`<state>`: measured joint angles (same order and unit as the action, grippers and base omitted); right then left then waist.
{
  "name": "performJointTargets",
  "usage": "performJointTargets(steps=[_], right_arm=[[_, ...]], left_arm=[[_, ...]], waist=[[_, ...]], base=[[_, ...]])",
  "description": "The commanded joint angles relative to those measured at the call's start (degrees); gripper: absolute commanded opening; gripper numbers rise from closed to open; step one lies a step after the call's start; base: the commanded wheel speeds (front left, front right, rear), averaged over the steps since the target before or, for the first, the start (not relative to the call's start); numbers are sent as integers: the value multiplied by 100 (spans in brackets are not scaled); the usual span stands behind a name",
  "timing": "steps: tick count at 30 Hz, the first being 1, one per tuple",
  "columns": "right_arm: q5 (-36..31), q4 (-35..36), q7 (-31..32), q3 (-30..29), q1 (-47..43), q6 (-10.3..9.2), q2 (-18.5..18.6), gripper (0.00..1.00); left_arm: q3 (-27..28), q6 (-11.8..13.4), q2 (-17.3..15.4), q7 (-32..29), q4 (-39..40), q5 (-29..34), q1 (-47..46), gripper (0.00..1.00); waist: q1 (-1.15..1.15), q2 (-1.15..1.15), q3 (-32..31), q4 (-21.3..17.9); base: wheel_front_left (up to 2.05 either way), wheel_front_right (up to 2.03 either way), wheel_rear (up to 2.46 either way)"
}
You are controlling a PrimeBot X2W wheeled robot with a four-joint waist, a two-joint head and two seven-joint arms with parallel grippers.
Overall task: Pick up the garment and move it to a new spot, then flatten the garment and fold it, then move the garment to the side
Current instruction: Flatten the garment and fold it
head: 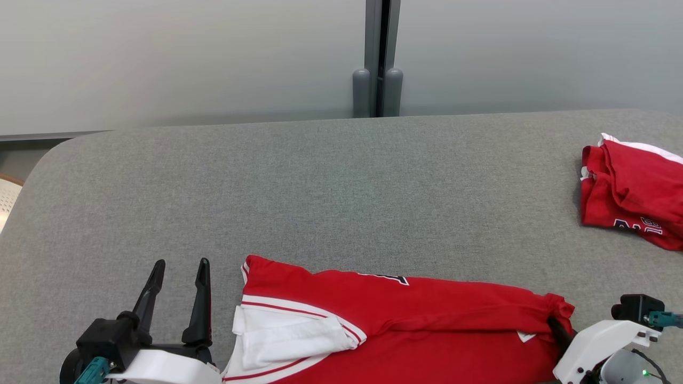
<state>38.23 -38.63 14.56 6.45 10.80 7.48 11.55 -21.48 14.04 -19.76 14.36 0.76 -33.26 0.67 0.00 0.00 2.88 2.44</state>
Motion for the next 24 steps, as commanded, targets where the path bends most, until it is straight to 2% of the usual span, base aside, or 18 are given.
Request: performJointTargets(steps=[1, 5, 11, 15, 17, 18, 24], right_arm=[[32, -46, 63, 109, -51, 2, -121, 0], [230, 228, 15, 68, 153, 2, -22, 0], [224, 637, 80, -237, 268, 0, 569, 0], [253, 1033, 233, -454, 277, 1, 770, 0], [383, 1364, 355, -507, 239, 1, 724, 0], [633, 1813, 483, -489, 179, 1, 565, 0], [1262, 3154, 968, -80, -133, 1, 76, 0]], left_arm=[[9, 16, -40, 3, 7, 45, -63, 100], [-6, 51, -27, -1, 24, 35, -32, 100], [-13, 72, -35, 1, 50, 22, 2, 100], [-11, 97, -39, 4, 51, -4, 43, 100], [-35, 98, -17, 3, 43, -10, 52, 100], [-57, 86, -5, -6, 30, -21, 46, 100], [-66, 81, -52, -52, 6, -44, 61, 100]], waist=[[0, 0, -4, -4], [0, 0, -17, -47], [0, 0, -57, -112], [0, 0, -101, -119], [0, 0, -129, -105], [0, 0, -151, -73], [0, 0, -216, 177]], base=[[0, 0, 0], [0, 0, 0], [0, 0, 0], [0, 0, 0], [0, 0, 0], [0, 0, 0], [0, 0, 0]])
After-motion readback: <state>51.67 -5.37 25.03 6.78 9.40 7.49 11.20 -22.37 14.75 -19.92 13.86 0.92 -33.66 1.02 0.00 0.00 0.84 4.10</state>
